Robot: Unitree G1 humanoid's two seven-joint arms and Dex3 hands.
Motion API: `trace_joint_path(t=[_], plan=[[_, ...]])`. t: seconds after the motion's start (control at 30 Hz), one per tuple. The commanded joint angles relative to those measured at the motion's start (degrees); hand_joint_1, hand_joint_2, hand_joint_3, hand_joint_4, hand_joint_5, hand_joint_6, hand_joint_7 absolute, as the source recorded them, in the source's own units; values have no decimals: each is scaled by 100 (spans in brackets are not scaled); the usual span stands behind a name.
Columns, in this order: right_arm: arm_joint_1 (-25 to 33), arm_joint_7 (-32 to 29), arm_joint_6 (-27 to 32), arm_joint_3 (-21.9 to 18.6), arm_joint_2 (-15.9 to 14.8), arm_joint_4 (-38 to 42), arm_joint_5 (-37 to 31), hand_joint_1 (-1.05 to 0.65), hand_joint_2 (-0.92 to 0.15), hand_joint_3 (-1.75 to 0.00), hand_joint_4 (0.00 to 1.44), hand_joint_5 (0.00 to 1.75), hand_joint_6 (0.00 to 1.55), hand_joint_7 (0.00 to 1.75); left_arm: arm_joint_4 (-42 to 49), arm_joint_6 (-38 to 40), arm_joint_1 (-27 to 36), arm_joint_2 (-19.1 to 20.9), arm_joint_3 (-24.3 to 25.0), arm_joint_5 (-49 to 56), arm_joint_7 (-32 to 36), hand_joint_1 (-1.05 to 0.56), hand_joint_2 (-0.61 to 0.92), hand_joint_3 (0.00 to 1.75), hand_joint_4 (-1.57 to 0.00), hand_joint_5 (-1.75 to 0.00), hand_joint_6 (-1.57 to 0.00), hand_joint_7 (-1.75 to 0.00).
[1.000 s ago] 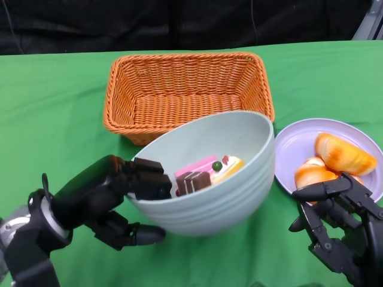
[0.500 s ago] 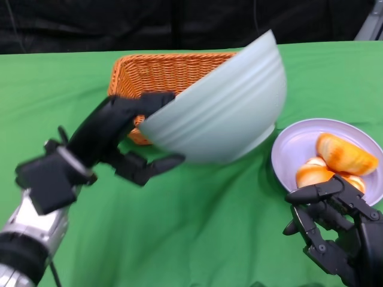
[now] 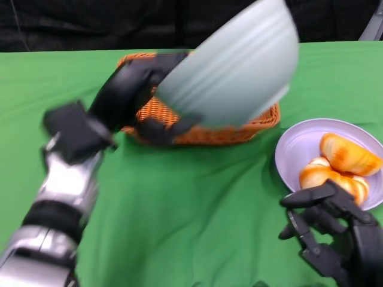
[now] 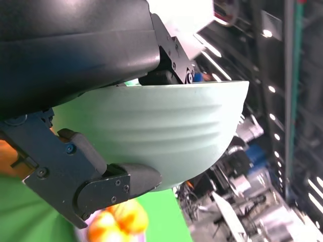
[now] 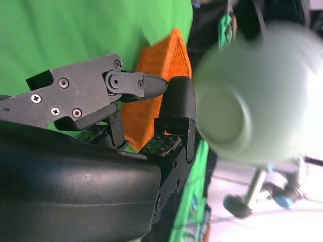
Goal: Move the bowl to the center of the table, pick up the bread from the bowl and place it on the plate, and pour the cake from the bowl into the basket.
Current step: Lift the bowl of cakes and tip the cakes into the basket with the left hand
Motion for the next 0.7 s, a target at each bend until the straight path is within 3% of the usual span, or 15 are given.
trace_joint_path(t=[0.03, 0.4, 0.7], plan=[[-29, 11, -159, -37, -41, 93, 11, -10, -88, -39, 73, 145, 66, 118, 291, 77, -580, -200, 281, 105, 221, -16, 58, 109, -84, -158, -78, -135], [-12, 88, -153, -32, -23, 167, 98, -11, -89, -38, 72, 146, 64, 121, 899, 960, -1162, -579, 866, 219, 394, -12, 54, 114, -80, -171, -78, -132], [-2, 95, -199, -42, -19, 198, 83, -10, -89, -37, 71, 147, 65, 119, 1124, 2334, -1438, -880, 1661, -370, 203, -18, 53, 112, -78, -175, -73, -137]])
